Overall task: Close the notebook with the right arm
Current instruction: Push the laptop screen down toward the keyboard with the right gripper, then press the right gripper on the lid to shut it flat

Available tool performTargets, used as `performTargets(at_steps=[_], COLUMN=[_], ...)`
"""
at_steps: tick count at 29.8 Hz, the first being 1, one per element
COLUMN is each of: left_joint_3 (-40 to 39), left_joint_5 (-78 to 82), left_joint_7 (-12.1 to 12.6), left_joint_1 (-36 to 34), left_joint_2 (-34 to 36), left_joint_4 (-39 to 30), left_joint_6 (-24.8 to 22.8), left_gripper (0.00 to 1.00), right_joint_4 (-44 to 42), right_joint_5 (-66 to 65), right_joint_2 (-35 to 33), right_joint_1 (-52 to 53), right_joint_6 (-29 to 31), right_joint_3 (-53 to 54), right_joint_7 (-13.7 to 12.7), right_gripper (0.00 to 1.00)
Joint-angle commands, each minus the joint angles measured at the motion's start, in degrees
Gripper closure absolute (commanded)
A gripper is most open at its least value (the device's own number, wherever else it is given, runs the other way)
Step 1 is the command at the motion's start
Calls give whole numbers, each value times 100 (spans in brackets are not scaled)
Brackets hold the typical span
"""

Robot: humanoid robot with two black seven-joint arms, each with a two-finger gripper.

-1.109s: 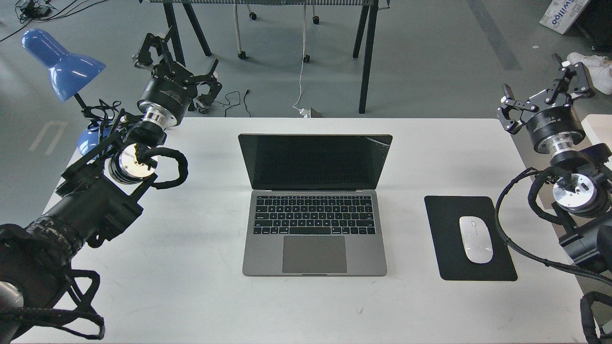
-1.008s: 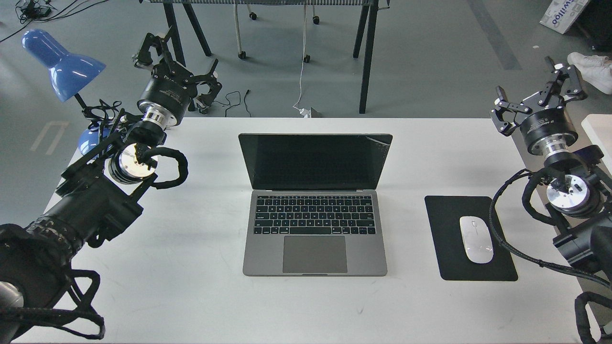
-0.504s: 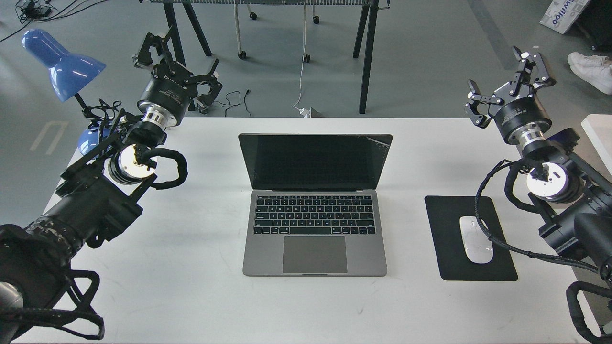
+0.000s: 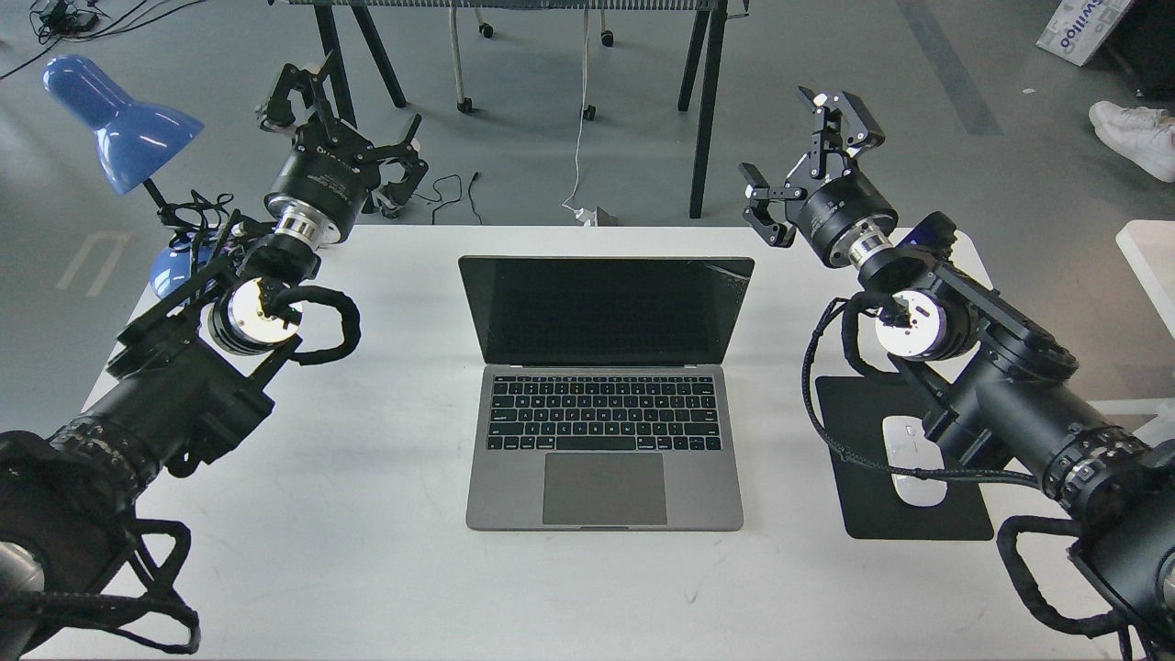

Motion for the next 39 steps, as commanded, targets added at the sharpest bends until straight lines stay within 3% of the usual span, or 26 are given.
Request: performTargets(at_steps=[1, 9, 18, 39], left_joint_3=[13, 31, 31, 22], left_joint_5=[4, 48, 48, 40], left_joint_7=[-1, 8, 8, 8], left_joint_1=[-1, -1, -1, -1], left_joint_2=[-1, -1, -1, -1], left_joint_4=[1, 1, 1, 1], left_joint_6=[-20, -87, -87, -87], left_gripper=[0, 0, 0, 0], right_joint_4=[94, 823, 1509, 1765], right_joint_5=[2, -7, -77, -1764], right_joint_2=[36, -279, -711, -1010], right_joint_1=[-94, -559, -937, -1324], right_joint_6=[18, 88, 132, 167], right_joint_3=[-42, -51, -798, -2082], right_joint_7=[-47, -56, -21, 50], right_gripper=[0, 0, 0, 0])
